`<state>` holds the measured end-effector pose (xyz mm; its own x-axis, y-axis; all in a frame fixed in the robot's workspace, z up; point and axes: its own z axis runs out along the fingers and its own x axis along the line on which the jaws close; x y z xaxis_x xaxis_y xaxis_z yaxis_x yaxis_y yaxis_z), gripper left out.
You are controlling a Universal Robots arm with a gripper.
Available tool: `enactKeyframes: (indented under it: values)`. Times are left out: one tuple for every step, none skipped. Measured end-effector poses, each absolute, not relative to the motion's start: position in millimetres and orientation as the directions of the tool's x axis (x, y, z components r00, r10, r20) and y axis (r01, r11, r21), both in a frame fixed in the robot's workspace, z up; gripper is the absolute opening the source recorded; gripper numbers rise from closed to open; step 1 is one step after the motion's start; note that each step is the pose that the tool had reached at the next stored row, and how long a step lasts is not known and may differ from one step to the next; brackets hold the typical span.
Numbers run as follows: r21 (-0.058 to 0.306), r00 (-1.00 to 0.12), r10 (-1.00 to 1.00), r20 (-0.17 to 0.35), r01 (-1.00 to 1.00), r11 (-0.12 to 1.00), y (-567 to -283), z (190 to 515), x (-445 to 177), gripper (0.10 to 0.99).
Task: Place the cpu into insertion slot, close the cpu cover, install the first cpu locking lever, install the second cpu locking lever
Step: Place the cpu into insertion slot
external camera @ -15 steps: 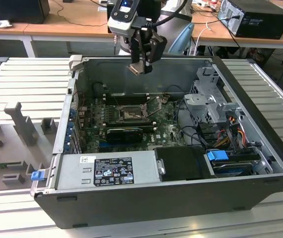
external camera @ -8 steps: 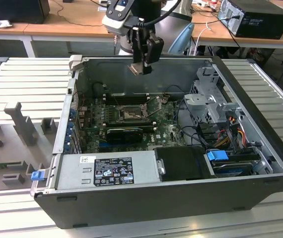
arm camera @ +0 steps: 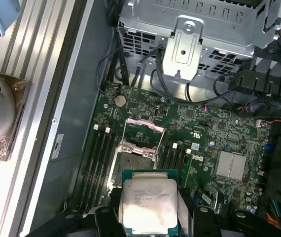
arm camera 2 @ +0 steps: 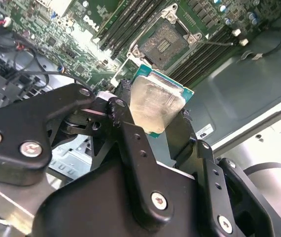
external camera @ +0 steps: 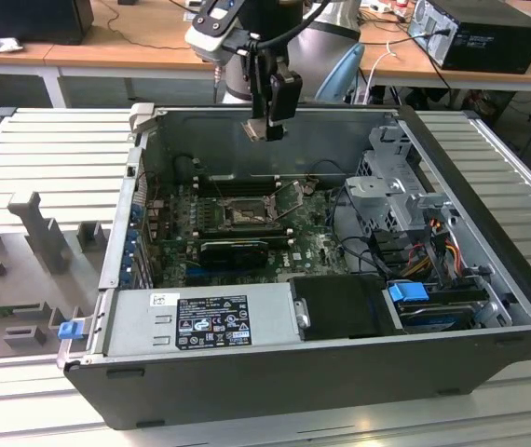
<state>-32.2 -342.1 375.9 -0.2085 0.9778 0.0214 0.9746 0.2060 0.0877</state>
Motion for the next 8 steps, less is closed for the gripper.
enactKeyframes:
  values:
    - [0.088, -0.196, 0.98, 0.021, 0.977, 0.193, -342.2, 375.9, -32.2, 0.529]
    - [0.088, -0.184, 0.983, 0.021, 0.98, 0.181, -342.1, 375.9, -32.2, 0.529]
    - [0.088, -0.161, 0.987, 0.021, 0.983, 0.159, -342.2, 375.8, -32.2, 0.529]
    - [0.088, -0.135, 0.991, 0.021, 0.987, 0.133, -342.1, 375.6, -32.2, 0.529]
    - [0.088, -0.1, 0.995, 0.021, 0.991, 0.098, -342.1, 375.5, -32.2, 0.529]
    - [0.088, -0.085, 0.996, 0.021, 0.993, 0.082, -342.1, 375.4, -32.2, 0.529]
    - [0.088, -0.071, 0.997, 0.021, 0.994, 0.069, -342.1, 375.2, -32.2, 0.529]
    - [0.088, -0.052, 0.998, 0.021, 0.995, 0.05, -342.2, 375.1, -32.2, 0.529]
